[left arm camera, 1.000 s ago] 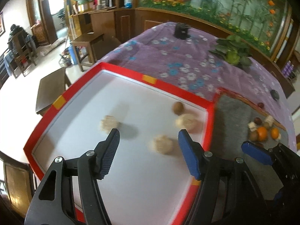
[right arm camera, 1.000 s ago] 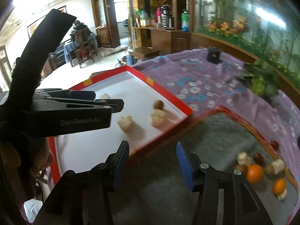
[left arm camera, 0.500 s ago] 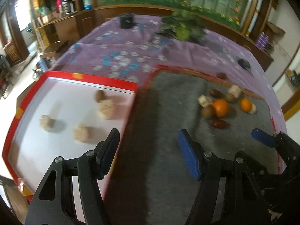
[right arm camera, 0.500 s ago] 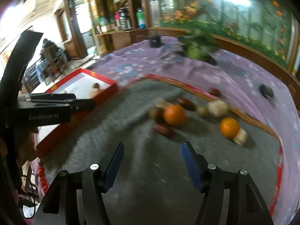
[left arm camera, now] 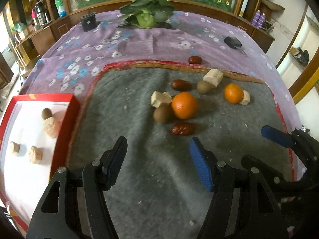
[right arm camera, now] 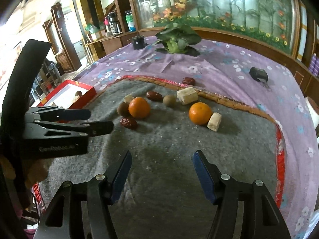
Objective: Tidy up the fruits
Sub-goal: 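Move both open tools back over the felt mat, then grasp a red date with the left tool while the right tool grasps an orange, then carry the red date and orange over the white tray, then open both tools to drop the date and orange into the tray, then move both open tools back over the felt mat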
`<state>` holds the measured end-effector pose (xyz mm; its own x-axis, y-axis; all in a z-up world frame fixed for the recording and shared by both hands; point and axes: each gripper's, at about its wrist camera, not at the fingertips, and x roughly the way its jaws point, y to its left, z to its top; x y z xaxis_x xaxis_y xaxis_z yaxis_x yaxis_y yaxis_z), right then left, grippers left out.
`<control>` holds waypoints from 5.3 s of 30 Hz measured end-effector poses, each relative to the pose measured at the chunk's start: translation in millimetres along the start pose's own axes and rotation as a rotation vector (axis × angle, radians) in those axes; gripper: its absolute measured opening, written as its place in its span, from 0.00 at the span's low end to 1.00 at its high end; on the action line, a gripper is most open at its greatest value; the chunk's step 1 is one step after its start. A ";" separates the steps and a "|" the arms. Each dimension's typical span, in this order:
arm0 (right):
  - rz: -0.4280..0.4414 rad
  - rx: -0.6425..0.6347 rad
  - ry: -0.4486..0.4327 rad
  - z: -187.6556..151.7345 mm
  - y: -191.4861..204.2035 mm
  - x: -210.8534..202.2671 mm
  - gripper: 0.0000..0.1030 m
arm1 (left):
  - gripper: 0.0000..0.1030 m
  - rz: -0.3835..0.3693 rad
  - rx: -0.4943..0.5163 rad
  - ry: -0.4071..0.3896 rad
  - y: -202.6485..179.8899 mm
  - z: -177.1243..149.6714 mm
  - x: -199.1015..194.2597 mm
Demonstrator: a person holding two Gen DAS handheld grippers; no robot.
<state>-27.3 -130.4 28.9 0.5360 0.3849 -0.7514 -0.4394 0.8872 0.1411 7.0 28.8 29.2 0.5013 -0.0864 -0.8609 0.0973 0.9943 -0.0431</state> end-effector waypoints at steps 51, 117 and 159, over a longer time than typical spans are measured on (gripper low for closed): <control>0.111 -0.066 0.022 51.7 27.8 60.8 0.33 | 0.29 0.038 -0.077 -0.072 49.1 -11.3 -16.0; 0.274 -0.360 0.138 78.6 238.4 118.7 0.33 | 0.29 0.273 -0.343 -0.083 223.1 -56.2 -52.7; 0.078 -0.201 -0.044 25.9 106.2 1.3 0.64 | 0.61 0.153 -0.194 -0.116 98.6 -34.1 -56.9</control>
<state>-54.6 -29.0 59.6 0.5240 0.4647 -0.7138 -0.6130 0.7876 0.0627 -41.2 133.9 56.6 0.5939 0.0709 -0.8014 -0.1487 0.9886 -0.0228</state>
